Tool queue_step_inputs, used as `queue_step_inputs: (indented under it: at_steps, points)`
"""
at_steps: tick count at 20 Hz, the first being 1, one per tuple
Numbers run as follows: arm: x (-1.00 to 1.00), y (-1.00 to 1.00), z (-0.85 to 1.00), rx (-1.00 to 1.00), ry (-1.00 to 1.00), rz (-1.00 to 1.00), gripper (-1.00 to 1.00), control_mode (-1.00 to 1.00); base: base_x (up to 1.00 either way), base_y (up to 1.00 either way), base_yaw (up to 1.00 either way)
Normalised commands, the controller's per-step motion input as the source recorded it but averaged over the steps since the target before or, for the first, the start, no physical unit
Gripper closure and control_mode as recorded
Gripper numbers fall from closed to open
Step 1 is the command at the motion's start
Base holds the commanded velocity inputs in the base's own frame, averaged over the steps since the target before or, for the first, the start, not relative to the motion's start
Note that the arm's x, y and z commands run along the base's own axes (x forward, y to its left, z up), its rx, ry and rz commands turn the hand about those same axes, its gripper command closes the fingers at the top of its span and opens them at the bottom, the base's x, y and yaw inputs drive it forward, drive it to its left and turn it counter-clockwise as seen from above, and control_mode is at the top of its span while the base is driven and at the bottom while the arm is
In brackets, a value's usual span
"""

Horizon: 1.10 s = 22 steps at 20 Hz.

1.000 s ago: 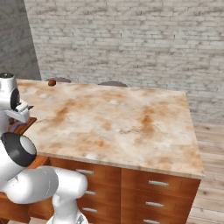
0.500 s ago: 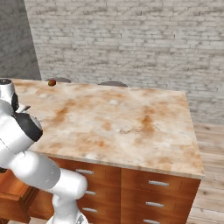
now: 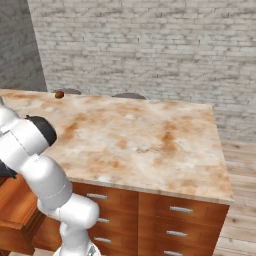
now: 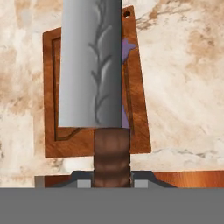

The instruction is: Open the drawer on the left and place the cutting tools on the cutting board.

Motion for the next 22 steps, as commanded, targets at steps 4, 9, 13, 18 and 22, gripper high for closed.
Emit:
queue_step_inputs:
  at_steps: [4, 9, 13, 18, 22]
  points:
    - [0.02, 0.36, -0.05, -0.02, 0.00, 0.00, 1.00, -1.00, 0.00, 0.00, 0.00]
    - [0.09, 0.24, -0.17, -0.01, 0.00, 0.00, 1.00, -1.00, 0.00, 0.00, 0.00]
    - [0.11, 0.08, -0.23, 0.00, 0.00, 0.00, 1.00, -1.00, 0.00, 0.00, 0.00]
    - [0.02, 0.01, -0.10, 0.00, 0.00, 0.00, 1.00, -1.00, 0.00, 0.00, 0.00]
    - [0.00, 0.00, -0.23, 0.00, 0.01, 0.00, 1.00, -1.00, 0.00, 0.00, 0.00]
